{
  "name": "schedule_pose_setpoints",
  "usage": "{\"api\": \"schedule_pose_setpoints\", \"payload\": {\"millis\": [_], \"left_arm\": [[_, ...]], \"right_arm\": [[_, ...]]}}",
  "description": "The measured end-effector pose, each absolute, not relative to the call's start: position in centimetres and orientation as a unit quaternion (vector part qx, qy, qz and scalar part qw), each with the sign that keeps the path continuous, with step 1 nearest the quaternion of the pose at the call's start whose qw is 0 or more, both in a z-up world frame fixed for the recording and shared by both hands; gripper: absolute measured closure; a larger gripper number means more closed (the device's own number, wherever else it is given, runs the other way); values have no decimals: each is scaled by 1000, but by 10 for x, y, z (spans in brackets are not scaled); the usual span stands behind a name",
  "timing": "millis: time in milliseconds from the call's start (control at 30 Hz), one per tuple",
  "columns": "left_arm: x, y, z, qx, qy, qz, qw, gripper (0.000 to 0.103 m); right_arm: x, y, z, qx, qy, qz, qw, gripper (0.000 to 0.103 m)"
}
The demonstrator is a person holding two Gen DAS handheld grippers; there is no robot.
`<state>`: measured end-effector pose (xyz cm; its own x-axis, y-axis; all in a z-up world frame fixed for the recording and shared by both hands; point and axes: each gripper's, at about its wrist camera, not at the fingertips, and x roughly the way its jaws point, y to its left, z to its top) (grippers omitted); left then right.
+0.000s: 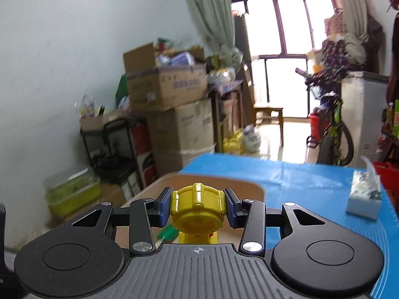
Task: Organize rigid objects
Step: 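Carry the yellow plastic tool into the basket with the right tool and release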
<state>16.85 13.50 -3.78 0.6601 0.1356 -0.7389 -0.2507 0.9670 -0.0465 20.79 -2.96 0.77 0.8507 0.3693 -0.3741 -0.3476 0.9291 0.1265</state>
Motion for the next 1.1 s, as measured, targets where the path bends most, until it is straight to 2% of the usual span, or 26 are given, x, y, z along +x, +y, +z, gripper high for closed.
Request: {"api": "schedule_pose_setpoints", "payload": {"millis": [133,333,367,400,567,600,667,700,733,867,1100], "left_arm": [[168,135,-38,-72,399,106,908,91],[168,136,-39,-75,401,105,907,91],[168,136,-39,-75,401,105,907,91],[168,135,-39,-75,401,105,907,91],[167,134,-37,-73,400,106,908,88],[166,134,-36,-73,398,106,908,84],[163,133,-34,-75,392,102,911,56],[162,132,-31,-72,385,104,914,35],[158,130,-28,-67,373,108,919,24],[153,121,-18,-54,357,99,927,21],[142,108,0,-51,349,86,932,16]], "right_arm": [[209,-17,-10,11,248,200,948,54],[213,-23,-22,44,296,195,934,53],[214,-24,-23,48,302,191,933,48],[215,-25,-24,50,307,187,932,38],[211,-29,-20,61,309,172,933,19],[209,-30,-19,60,309,169,934,16],[206,-30,-15,60,310,167,934,10],[204,-31,-14,60,310,166,934,8],[202,-31,-12,59,310,165,934,8],[193,-34,-3,53,310,160,936,3],[167,-49,18,30,309,138,940,3]]}}
